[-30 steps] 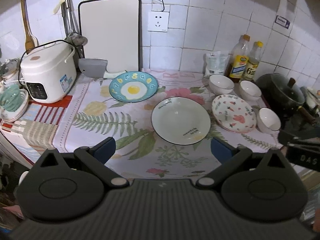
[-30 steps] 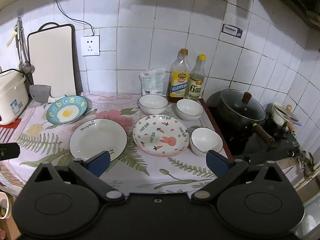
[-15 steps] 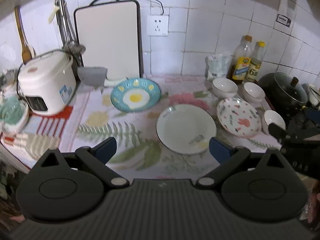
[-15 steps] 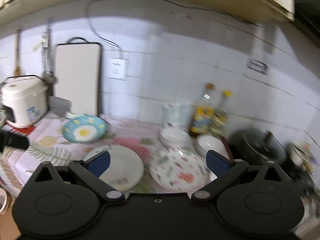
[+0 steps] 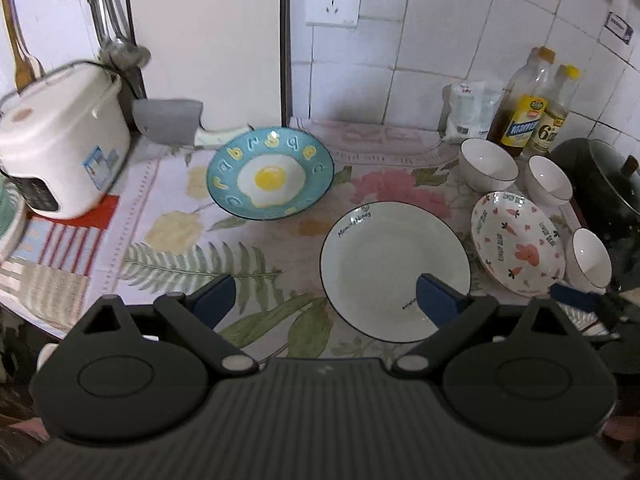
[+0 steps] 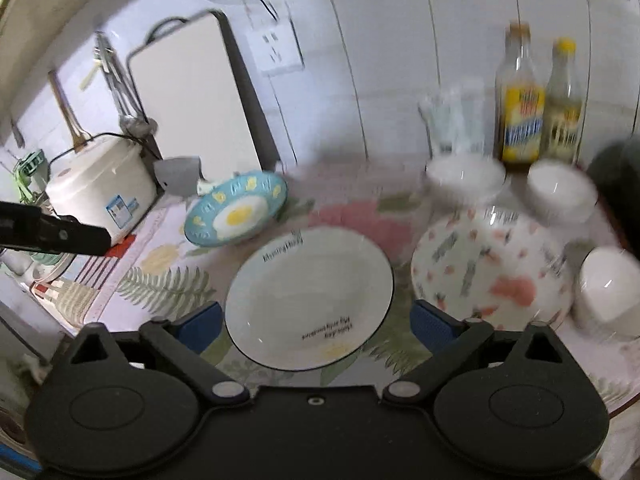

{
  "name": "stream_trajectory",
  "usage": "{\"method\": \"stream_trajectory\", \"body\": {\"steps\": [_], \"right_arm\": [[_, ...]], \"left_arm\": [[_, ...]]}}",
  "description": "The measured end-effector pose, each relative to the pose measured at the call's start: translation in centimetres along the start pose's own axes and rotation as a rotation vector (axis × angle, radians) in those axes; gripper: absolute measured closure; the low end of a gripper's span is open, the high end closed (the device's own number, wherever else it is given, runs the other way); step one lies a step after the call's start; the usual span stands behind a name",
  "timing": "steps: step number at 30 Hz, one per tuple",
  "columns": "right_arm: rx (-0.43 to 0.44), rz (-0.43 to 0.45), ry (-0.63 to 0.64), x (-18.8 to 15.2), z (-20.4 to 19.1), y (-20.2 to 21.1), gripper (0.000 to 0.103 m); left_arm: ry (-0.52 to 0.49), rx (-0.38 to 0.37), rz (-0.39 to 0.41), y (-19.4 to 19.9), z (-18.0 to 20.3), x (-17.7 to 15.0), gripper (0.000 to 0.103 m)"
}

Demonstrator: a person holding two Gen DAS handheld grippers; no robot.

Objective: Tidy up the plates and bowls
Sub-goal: 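Close both grippers on the rim of the white plate, then carry the white plate beside the blue egg plate and open both grippers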

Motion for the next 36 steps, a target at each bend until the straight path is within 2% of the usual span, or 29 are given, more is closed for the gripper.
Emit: {"method": "stream_trajectory", "body": {"steps": [3,6,10,11,13,15,18,19,20,21,22,24,26,28,31,36], "right_arm": [[0.021,-0.049,-0.044,-0.8,1.0,-2.3,0.005],[0.027,-0.091,-0.098,-1.3,2.1,-4.9,0.010],[-0.003,-0.164,-0.166,-2.2,3.9,-8.6,0.017],[-0.027,-0.174,-0.178,-2.4,4.5,-9.4,0.024],[-0.056,-0.190,-0.182,-2.8,5.1,-10.7,0.030],[-0.049,-0.204,-0.185,-3.0,5.6,-11.7,0.032],[-0.024,-0.213,-0.175,-3.1,5.9,-12.5,0.037],[-0.014,-0.204,-0.178,-3.0,6.0,-12.7,0.039],[0.003,-0.200,-0.185,-2.8,6.1,-12.9,0.048],[0.018,-0.205,-0.191,-2.5,6.3,-13.3,0.057],[0.023,-0.209,-0.194,-2.1,6.5,-13.6,0.060],[0.033,-0.219,-0.188,-1.5,6.7,-14.2,0.076],[0.036,-0.233,-0.176,-1.3,7.1,-14.5,0.081],[0.053,-0.247,-0.141,-1.2,7.0,-14.5,0.081],[0.102,-0.271,-0.082,-1.0,6.9,-14.4,0.081],[0.153,-0.249,-0.041,0.1,6.5,-13.4,0.079]], "left_arm": [[0.020,-0.025,-0.046,-3.6,0.1,-0.5,0.005],[0.045,0.004,-0.081,-7.9,0.1,-1.1,0.005],[-0.001,0.068,-0.112,-13.1,0.1,-2.1,0.015],[-0.023,0.086,-0.103,-14.0,0.2,-2.3,0.018],[-0.047,0.089,-0.091,-15.6,0.2,-2.5,0.021],[-0.013,0.084,-0.110,-16.9,-0.2,-2.7,0.025],[0.047,0.057,-0.130,-18.5,-0.9,-2.7,0.034],[0.066,0.041,-0.143,-19.0,-0.9,-2.8,0.041],[0.083,0.023,-0.159,-19.5,-1.0,-3.0,0.049],[0.106,0.009,-0.179,-20.0,-1.2,-3.2,0.053],[0.134,-0.015,-0.184,-20.3,-1.3,-3.3,0.056],[0.179,-0.059,-0.168,-20.5,-1.5,-3.4,0.067],[0.217,-0.108,-0.162,-20.6,-1.4,-3.6,0.078],[0.216,-0.123,-0.163,-20.5,-1.0,-3.7,0.080],[0.190,-0.088,-0.161,-20.3,-0.5,-3.1,0.079],[0.153,-0.038,-0.118,-20.0,-0.1,-1.8,0.079]]}}
Point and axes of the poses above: each gripper's, at about its wrist camera, not at the fingertips, and y roughly against the way its jaws point, z to its right, x to its top, the point moved 6 cm from there along -y, roughly the way its jaws point, and after that the axes turned 1 degree about x, right-handed, at the moved point
